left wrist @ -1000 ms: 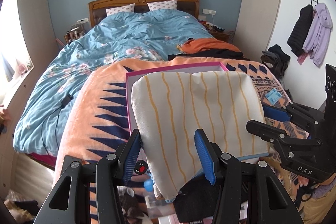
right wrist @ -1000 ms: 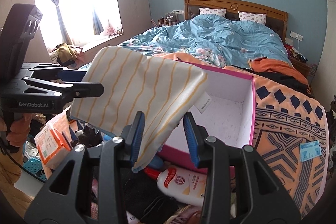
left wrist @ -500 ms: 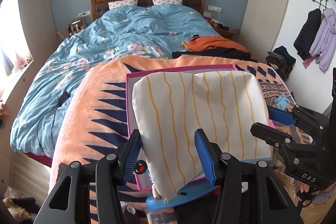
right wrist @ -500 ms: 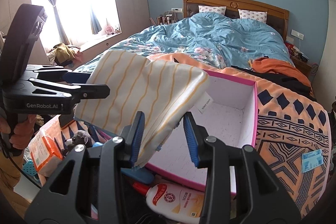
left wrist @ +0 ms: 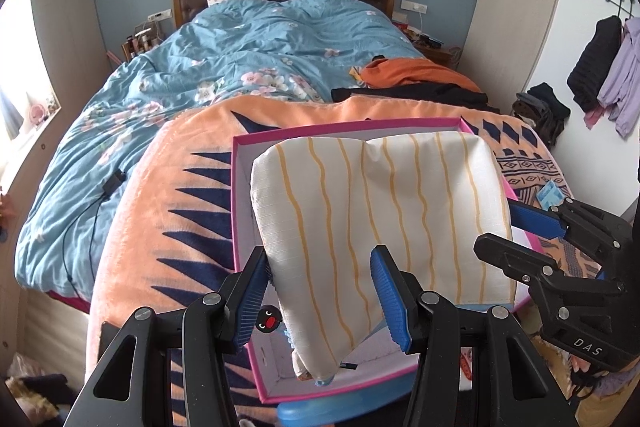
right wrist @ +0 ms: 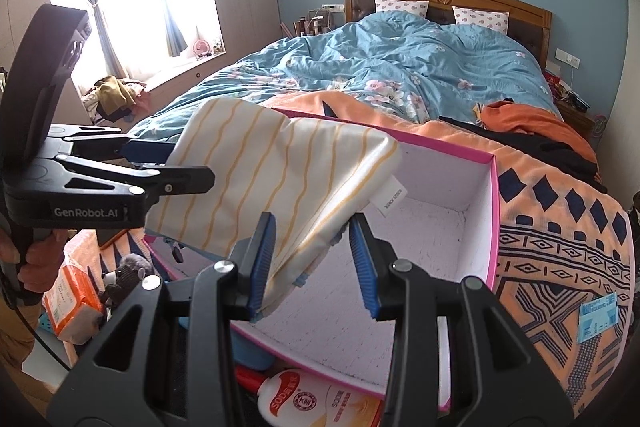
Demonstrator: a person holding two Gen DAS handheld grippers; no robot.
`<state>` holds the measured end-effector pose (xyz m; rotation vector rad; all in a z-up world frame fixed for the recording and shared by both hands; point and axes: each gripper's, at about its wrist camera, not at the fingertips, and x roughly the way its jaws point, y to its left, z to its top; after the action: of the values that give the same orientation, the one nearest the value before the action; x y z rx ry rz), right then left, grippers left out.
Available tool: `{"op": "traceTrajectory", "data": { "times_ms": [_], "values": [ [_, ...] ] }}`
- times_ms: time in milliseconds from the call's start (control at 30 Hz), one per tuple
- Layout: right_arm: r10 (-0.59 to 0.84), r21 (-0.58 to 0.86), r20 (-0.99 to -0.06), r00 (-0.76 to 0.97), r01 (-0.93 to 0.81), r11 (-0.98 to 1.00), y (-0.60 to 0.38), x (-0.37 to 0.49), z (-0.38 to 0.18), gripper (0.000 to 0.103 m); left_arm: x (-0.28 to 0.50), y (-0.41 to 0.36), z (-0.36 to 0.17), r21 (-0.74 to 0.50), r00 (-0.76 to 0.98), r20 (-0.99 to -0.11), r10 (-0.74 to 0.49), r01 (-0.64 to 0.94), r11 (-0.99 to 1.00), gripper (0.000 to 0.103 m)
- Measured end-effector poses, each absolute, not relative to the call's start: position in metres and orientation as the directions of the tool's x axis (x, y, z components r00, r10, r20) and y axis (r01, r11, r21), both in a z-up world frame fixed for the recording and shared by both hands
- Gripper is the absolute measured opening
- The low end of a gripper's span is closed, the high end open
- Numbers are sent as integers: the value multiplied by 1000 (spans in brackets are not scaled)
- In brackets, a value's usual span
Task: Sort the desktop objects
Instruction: 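Lift the striped towel with the right gripper over the pink box, then lower the towel into the pink box and open the right gripper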
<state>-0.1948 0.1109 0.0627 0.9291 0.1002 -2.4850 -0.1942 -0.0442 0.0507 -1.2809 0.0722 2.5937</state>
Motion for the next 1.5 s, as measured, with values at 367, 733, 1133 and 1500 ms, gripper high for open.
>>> {"op": "traceTrajectory", "data": {
  "times_ms": [367, 733, 1133, 1500],
  "values": [
    [-403, 103, -658, -637, 454, -885, 112, -216, 50, 41, -212, -39, 36, -71, -561, -804, 199, -242, -968, 53],
    [-389, 101, -684, -617, 447, -889, 110, -234, 37, 41, -229, -37, 22, -58, -540, -822, 179, -232, -971, 53],
    [-371, 94, -721, -585, 447, -889, 106, -252, 24, 40, -247, -39, 4, -41, -512, -846, 147, -213, -976, 53],
    [-344, 85, -758, -554, 439, -894, 100, -270, 11, 40, -260, -38, -10, -21, -487, -865, 120, -203, -979, 53]
  ]
}}
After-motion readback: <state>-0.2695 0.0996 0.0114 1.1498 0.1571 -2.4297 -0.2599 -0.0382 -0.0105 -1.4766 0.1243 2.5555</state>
